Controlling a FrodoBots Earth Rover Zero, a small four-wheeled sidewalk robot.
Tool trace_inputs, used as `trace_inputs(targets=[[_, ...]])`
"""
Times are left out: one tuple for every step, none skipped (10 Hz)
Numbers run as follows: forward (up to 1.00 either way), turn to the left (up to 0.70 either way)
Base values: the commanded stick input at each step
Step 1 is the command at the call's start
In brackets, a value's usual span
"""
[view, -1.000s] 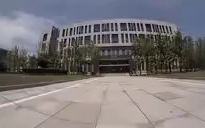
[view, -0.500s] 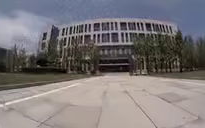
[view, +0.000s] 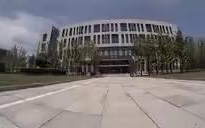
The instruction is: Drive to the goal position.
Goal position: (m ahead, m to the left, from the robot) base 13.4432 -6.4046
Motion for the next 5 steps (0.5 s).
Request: trace_inputs(targets=[[0.5,0.01],[0.5,0.01],[0.5,0.01],[0.5,0.01],[0.5,0.01]])
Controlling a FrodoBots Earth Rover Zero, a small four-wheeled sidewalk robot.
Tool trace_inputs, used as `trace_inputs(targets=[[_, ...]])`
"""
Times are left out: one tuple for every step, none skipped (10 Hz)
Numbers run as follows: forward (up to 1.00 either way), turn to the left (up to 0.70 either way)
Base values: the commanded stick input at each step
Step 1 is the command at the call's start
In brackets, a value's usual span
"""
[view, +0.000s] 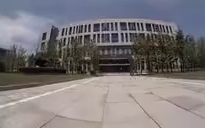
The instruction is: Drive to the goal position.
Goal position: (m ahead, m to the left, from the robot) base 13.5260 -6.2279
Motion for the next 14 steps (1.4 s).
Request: trace_inputs(targets=[[0.5,0.01],[0.5,0.01],[0.5,0.01],[0.5,0.01],[0.5,0.01],[0.5,0.01],[0.5,0.01],[0.5,0.01],[0.5,0.01],[0.5,0.01],[0.5,0.01],[0.5,0.01],[0.5,-0.05],[0.5,-0.44]])
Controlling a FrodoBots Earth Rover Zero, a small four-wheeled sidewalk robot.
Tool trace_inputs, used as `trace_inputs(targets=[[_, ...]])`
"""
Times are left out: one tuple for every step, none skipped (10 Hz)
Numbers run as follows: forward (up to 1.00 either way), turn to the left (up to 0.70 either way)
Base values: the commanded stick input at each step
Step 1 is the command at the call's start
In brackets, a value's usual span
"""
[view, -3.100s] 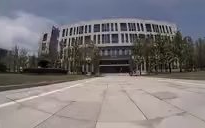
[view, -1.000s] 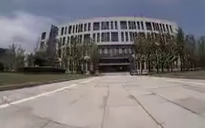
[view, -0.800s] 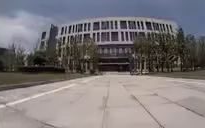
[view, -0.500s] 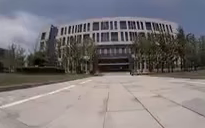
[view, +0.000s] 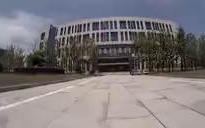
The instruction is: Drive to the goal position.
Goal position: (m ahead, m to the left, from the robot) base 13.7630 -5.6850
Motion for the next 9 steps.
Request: trace_inputs(targets=[[0.5,-0.49],[0.5,-0.49],[0.5,-0.27],[0.5,0.01],[0.5,0.01],[0.5,0.01],[0.5,0.01],[0.5,0.01],[0.5,0.01]])
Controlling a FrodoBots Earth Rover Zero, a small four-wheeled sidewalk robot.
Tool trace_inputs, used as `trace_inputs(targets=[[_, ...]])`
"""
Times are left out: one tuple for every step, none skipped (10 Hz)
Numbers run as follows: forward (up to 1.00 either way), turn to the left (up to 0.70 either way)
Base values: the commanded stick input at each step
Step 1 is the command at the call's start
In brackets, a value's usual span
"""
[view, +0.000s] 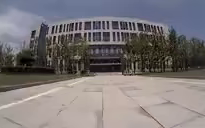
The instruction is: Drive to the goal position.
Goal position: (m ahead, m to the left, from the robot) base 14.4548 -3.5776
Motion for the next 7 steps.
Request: trace_inputs(targets=[[0.5,0.01],[0.5,0.01],[0.5,0.01],[0.5,0.01],[0.5,0.01],[0.5,0.01],[0.5,0.01]])
